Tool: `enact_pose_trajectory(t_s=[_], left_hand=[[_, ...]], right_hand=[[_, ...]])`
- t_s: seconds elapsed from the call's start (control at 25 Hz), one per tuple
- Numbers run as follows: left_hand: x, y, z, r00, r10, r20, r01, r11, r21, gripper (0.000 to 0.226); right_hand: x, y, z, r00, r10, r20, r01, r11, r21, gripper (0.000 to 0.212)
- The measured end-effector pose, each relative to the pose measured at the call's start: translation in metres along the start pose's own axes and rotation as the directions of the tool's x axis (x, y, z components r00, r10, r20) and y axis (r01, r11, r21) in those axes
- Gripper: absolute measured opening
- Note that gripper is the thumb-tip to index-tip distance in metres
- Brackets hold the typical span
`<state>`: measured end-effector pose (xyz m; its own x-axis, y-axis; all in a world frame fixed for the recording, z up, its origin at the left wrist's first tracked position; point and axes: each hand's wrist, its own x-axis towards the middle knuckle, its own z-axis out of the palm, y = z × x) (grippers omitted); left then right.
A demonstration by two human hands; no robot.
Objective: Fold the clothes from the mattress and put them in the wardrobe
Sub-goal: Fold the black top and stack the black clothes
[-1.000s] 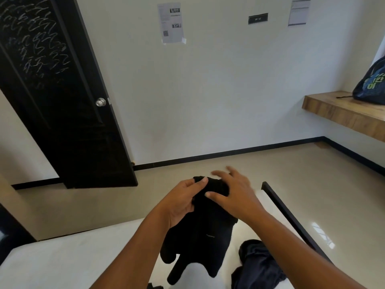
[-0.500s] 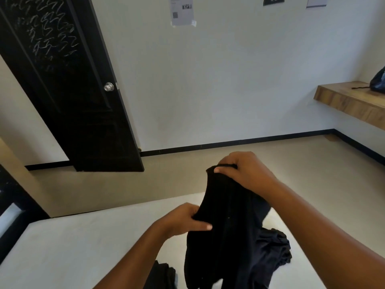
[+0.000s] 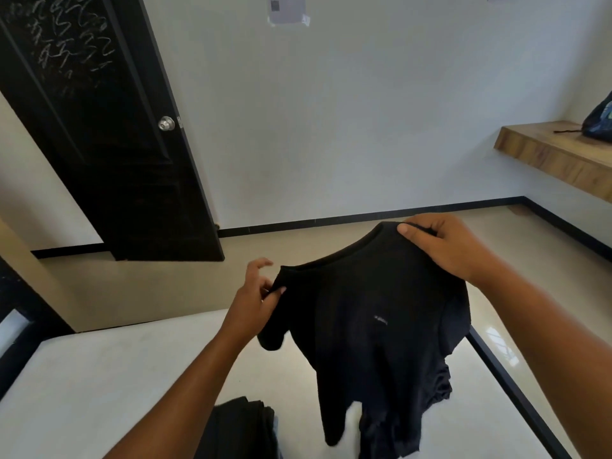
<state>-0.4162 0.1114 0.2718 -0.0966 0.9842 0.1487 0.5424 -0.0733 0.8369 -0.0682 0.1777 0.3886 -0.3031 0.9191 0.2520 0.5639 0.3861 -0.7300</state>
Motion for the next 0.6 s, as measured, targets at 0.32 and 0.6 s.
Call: enact_pose_trajectory(t_s=[0.32, 0.6], left_hand=[[0.012, 0.024, -0.014, 0.874, -0.251, 0.417, 0.282, 0.959, -0.014, 0.024], [-0.003, 0.032, 0.026, 0.849, -0.266, 0.456, 0.314, 0.949, -0.032, 0.032]], right_hand=[[-0.008, 0.031, -0.005, 1.0, 0.007, -0.016, -0.009, 0.997, -0.076, 0.023], [-0.012, 0.054, -0.008, 0.995, 0.038, 0.091, -0.043, 0.998, 0.05, 0.017]])
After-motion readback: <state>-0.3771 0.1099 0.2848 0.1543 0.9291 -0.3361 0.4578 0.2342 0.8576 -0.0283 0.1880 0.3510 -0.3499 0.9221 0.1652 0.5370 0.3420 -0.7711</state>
